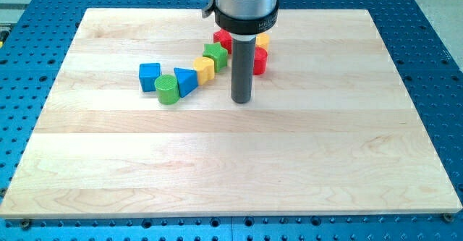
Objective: Push the yellow hexagon to the bottom right side of the red star
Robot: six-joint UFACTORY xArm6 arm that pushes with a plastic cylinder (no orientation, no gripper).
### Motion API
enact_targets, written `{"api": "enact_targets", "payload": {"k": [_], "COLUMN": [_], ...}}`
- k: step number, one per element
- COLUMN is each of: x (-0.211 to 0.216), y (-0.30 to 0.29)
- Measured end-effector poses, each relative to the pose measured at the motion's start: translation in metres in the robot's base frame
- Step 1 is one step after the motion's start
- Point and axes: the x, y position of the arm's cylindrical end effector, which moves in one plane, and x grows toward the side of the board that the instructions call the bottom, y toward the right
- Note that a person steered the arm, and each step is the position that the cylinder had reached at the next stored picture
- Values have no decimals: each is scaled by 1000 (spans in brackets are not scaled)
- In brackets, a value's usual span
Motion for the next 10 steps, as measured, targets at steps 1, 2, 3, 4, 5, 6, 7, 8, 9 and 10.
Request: {"api": "enact_targets", "payload": {"k": [1,2,3,4,5,6,7,8,9,10], "x": [2,12,23,33,61,96,97,118,125,135], "y": [1,6,7,7,-9,-64,-84,-105,-102,-28]}}
